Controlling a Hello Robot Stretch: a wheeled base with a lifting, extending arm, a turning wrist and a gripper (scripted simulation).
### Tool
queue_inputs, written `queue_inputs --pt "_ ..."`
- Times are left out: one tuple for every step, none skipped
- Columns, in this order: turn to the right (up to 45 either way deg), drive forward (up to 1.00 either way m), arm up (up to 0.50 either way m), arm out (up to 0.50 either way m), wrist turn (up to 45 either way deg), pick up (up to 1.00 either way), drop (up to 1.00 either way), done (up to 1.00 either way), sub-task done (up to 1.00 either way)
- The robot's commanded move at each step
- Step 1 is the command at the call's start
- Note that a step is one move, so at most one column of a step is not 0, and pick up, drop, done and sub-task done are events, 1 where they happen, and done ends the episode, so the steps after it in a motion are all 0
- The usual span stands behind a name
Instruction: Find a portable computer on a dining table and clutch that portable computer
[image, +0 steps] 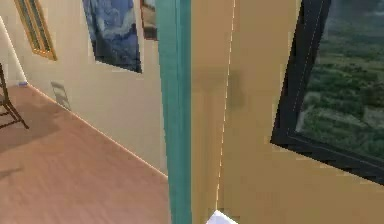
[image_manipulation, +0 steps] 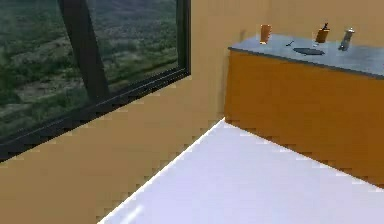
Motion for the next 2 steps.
queue_inputs --pt "-45.0 0.00 0.00 0.00 0.0 0.00 0.00 0.00 0.00" --pt "0.0 1.00 0.00 0.00 0.0 0.00 0.00 0.00 0.00"
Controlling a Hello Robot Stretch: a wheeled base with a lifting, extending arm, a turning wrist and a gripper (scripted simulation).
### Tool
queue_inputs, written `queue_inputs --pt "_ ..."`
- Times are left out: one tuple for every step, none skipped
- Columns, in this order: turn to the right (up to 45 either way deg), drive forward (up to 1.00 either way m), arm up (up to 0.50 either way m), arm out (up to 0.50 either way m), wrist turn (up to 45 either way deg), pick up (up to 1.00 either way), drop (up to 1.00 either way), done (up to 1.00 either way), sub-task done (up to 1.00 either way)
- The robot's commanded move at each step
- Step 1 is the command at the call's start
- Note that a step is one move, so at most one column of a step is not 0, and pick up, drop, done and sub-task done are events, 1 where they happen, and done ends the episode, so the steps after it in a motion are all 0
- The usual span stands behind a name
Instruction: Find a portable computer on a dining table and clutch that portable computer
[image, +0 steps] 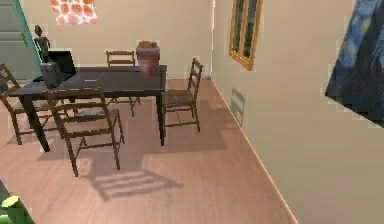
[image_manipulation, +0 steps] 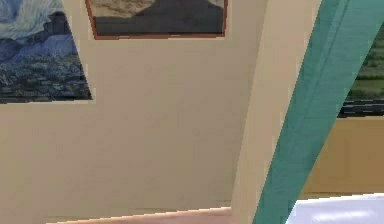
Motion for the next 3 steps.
queue_inputs --pt "-3.0 0.00 0.00 0.00 0.0 0.00 0.00 0.00 0.00" --pt "0.0 0.30 0.00 0.00 0.0 0.00 0.00 0.00 0.00" --pt "-12.0 0.00 0.00 0.00 0.0 0.00 0.00 0.00 0.00"
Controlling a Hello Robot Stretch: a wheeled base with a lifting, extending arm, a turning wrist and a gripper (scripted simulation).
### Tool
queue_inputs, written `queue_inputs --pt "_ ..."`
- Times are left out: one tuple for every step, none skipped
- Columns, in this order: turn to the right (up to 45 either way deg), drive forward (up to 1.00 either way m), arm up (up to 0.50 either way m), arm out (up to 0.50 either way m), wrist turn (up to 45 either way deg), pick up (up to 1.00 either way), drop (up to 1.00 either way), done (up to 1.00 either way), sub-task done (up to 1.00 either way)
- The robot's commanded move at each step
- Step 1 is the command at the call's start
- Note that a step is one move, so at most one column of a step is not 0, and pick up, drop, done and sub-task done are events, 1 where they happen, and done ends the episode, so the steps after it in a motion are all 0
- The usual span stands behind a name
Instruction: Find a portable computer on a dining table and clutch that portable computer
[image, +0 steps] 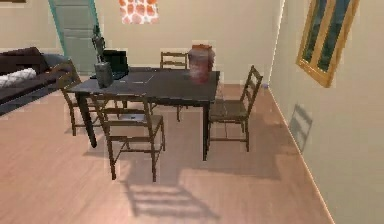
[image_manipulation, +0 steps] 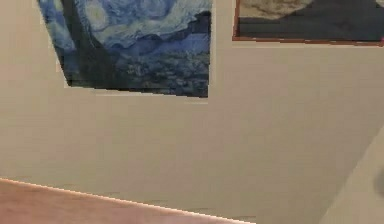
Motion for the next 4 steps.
queue_inputs --pt "0.0 0.45 0.00 0.00 0.0 0.00 0.00 0.00 0.00" --pt "-9.0 0.00 0.00 0.00 0.0 0.00 0.00 0.00 0.00" --pt "0.0 0.45 0.00 0.00 0.0 0.00 0.00 0.00 0.00" --pt "-45.0 0.00 0.00 0.00 0.0 0.00 0.00 0.00 0.00"
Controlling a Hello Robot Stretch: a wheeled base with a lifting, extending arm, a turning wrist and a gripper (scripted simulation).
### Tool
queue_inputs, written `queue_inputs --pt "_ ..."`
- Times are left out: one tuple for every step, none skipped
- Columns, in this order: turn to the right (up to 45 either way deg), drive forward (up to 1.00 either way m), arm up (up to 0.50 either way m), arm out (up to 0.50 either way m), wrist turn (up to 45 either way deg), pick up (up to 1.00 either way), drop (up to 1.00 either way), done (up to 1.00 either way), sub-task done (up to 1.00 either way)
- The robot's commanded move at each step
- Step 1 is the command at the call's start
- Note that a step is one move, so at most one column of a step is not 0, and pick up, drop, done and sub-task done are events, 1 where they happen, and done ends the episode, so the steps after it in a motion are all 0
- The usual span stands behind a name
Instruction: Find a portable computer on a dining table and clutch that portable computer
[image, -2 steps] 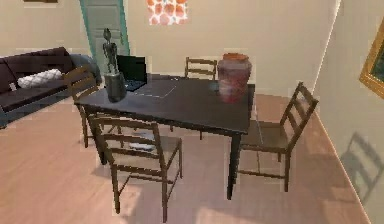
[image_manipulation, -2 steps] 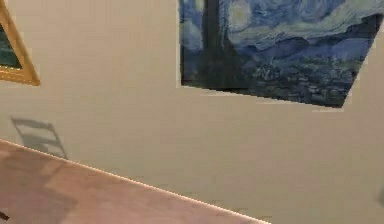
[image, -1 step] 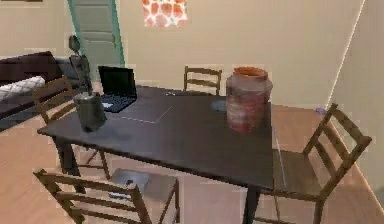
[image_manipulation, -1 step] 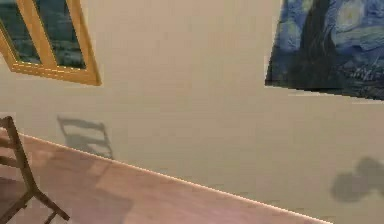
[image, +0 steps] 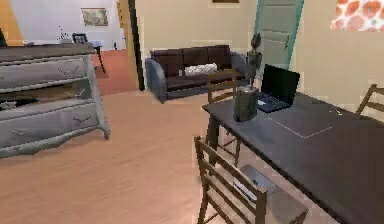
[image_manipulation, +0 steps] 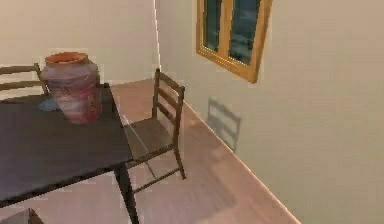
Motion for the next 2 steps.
queue_inputs --pt "-33.0 0.00 0.00 0.00 0.0 0.00 0.00 0.00 0.00" --pt "0.0 0.90 0.00 0.00 0.0 0.00 0.00 0.00 0.00"
